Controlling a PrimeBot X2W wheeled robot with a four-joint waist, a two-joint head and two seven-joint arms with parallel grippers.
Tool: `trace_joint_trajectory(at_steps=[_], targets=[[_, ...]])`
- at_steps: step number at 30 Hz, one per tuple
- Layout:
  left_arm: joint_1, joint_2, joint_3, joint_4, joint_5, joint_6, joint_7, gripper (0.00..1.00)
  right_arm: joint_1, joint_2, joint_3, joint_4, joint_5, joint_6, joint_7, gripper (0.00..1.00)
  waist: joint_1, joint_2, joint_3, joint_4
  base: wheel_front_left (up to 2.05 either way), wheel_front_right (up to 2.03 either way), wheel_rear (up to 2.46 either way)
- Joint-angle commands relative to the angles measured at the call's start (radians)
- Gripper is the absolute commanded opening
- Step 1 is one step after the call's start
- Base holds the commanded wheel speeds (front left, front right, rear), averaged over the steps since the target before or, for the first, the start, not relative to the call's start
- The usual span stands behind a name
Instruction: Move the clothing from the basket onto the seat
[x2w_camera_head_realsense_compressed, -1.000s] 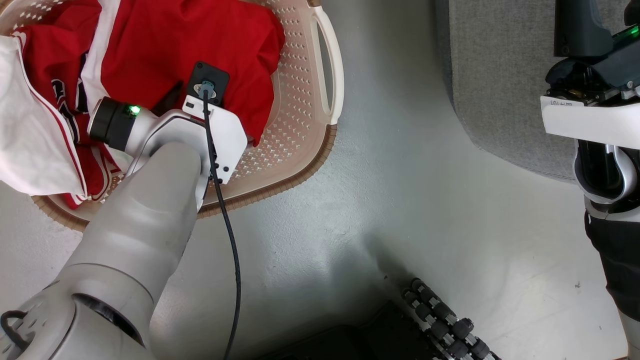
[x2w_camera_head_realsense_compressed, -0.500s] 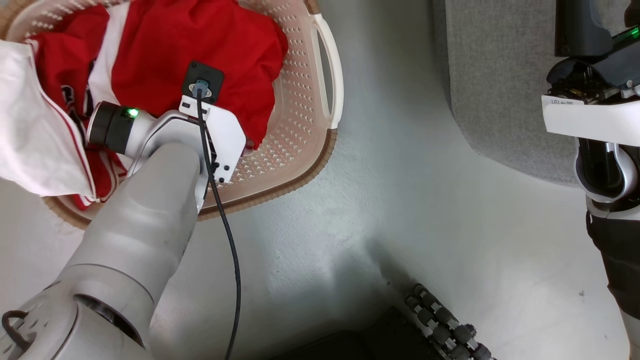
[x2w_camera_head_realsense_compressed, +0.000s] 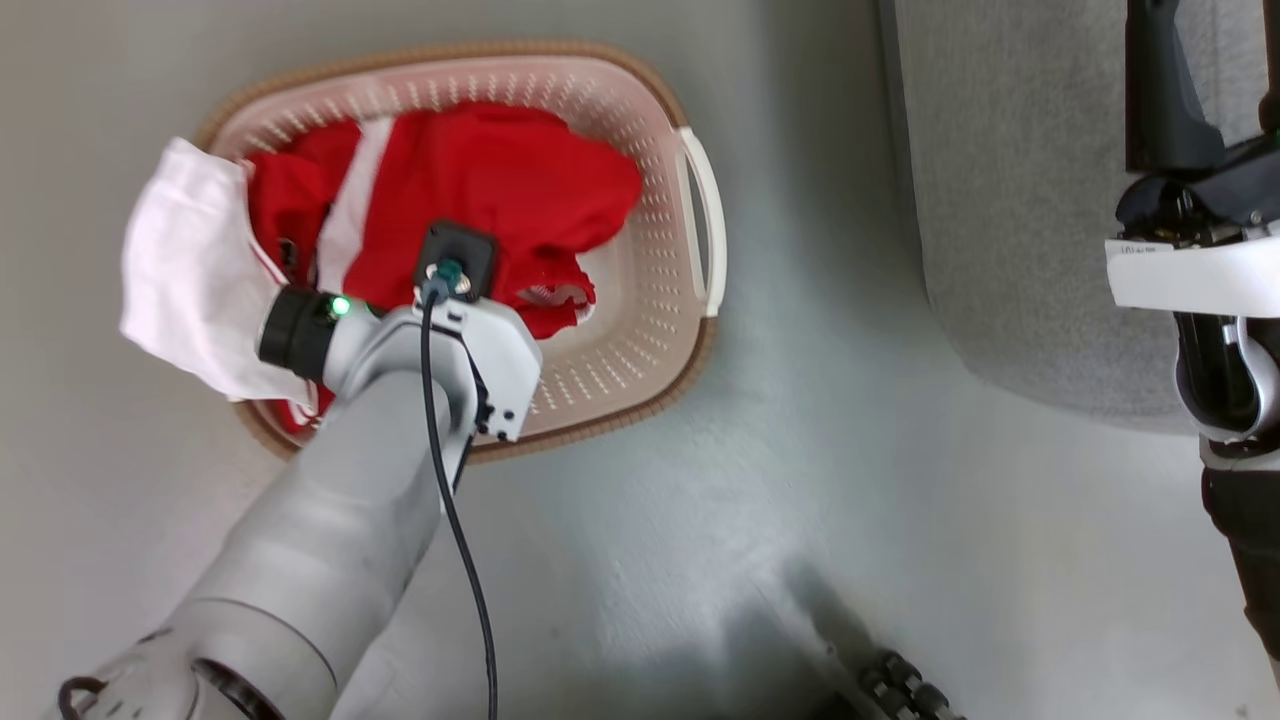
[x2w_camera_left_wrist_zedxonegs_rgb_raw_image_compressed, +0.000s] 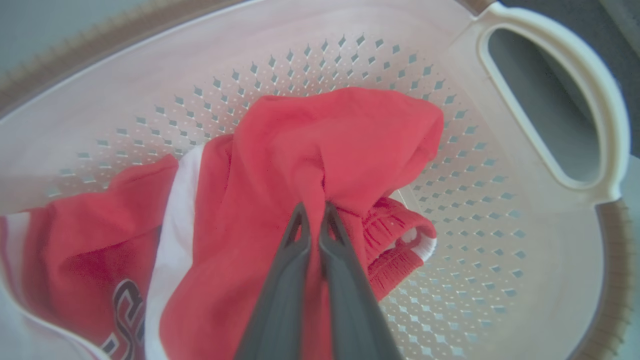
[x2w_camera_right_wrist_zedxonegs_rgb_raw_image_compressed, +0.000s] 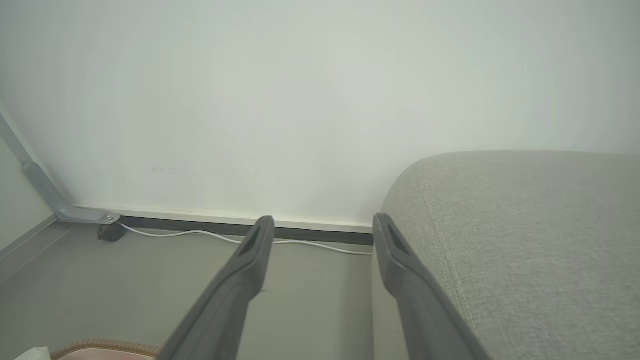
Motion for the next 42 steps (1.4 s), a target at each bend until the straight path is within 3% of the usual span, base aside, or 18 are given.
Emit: trace_joint_trajectory(at_steps=[1,17,24,32,42], targets=[[0.032,0.002,0.003,-0.023,-0.018,-0.005,-0.022,0.0,0.059,-0.014,0.0,-0.009,-0.01,0.007,-0.006,1.0,0.0,0.0,-0.064,0.034,0.0,0.0,0.0],[0.177,0.002,-0.032,-0.13,-0.118,-0.03,-0.1,0.0,0.241,-0.015,-0.054,0.096,-0.051,0.007,-0.006,1.0,0.0,0.0,-0.38,0.114,0.0,0.0,0.0],[0.256,0.002,0.047,-0.204,-0.047,-0.043,-0.101,0.0,0.31,0.005,-0.069,0.133,-0.077,0.007,-0.006,1.0,0.0,0.0,-0.506,0.147,0.0,0.0,0.0],[0.377,0.012,0.176,-0.299,0.069,-0.094,-0.101,0.0,0.388,0.036,-0.079,0.18,-0.115,0.007,-0.006,1.0,0.0,0.0,-0.649,0.174,0.0,0.0,0.0],[0.472,0.03,0.29,-0.43,0.165,-0.142,-0.101,0.0,0.455,0.061,-0.093,0.205,-0.144,0.007,-0.006,1.0,0.0,0.0,-0.741,0.189,0.0,0.0,0.0]])
